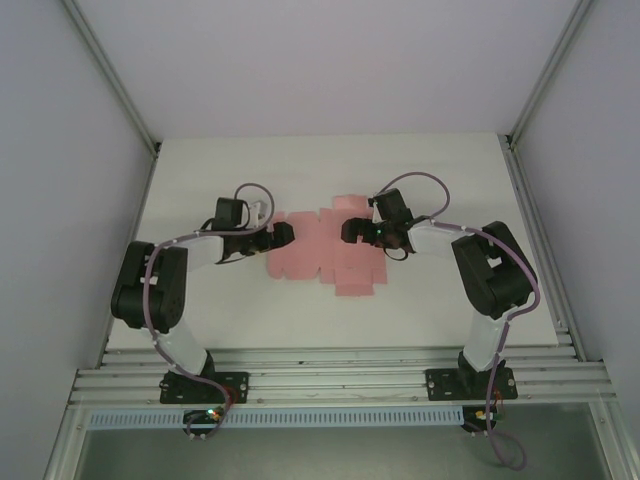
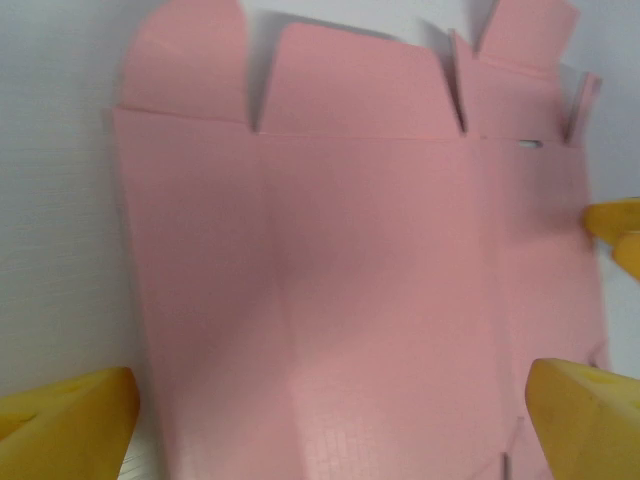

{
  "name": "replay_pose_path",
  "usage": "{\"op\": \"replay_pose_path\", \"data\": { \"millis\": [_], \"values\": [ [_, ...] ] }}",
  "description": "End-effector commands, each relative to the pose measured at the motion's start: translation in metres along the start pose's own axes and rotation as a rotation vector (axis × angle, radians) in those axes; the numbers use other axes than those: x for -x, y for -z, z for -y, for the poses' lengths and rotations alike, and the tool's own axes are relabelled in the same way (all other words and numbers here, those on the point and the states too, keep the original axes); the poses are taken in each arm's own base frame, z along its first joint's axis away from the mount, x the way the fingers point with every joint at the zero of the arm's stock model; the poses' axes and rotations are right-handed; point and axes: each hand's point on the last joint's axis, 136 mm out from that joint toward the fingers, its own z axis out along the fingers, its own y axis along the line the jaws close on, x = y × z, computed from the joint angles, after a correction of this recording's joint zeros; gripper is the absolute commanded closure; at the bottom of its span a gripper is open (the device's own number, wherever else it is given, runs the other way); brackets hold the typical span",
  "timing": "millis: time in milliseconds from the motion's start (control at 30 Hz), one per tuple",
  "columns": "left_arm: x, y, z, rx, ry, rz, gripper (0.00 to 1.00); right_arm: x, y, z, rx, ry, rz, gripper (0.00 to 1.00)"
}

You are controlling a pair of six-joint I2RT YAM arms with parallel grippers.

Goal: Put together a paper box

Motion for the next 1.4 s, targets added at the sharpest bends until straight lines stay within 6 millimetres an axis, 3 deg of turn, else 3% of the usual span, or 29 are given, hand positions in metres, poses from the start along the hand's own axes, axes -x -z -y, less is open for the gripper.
{"op": "replay_pose_path", "data": {
  "millis": [0,300,433,533,700,833,967,1167,1367],
  "values": [
    [-0.001,-0.003,0.025,-0.156,0.003,-0.019,0.02,-0.049,-0.009,0.036,-0.102,-0.062,-0.147,0.0],
    [0.004,-0.005,0.03,-0.191,0.001,-0.003,0.22,-0.045,-0.005,0.032,-0.066,-0.063,-0.11,0.0],
    [0.003,-0.008,0.024,-0.155,0.007,-0.012,0.41,-0.041,-0.002,0.028,-0.047,-0.059,-0.092,0.0],
    [0.003,-0.007,0.02,-0.123,-0.007,-0.013,0.66,-0.037,0.002,0.026,-0.037,-0.05,-0.075,0.0],
    [0.011,0.005,0.038,-0.174,-0.077,0.016,1.0,-0.017,0.02,0.015,0.003,-0.007,-0.009,0.0],
    [0.029,0.029,0.074,-0.274,-0.185,0.097,1.0,0.01,0.057,-0.002,0.083,0.025,0.094,0.0],
    [0.044,0.066,0.119,-0.396,-0.302,0.197,1.0,0.027,0.101,-0.012,0.141,0.066,0.196,0.0],
    [0.04,0.114,0.18,-0.501,-0.484,0.246,1.0,0.046,0.152,-0.004,0.303,-0.019,0.337,0.0],
    [0.034,0.153,0.216,-0.544,-0.568,0.31,1.0,0.053,0.183,-0.005,0.428,0.0,0.403,0.01]
  ]
}}
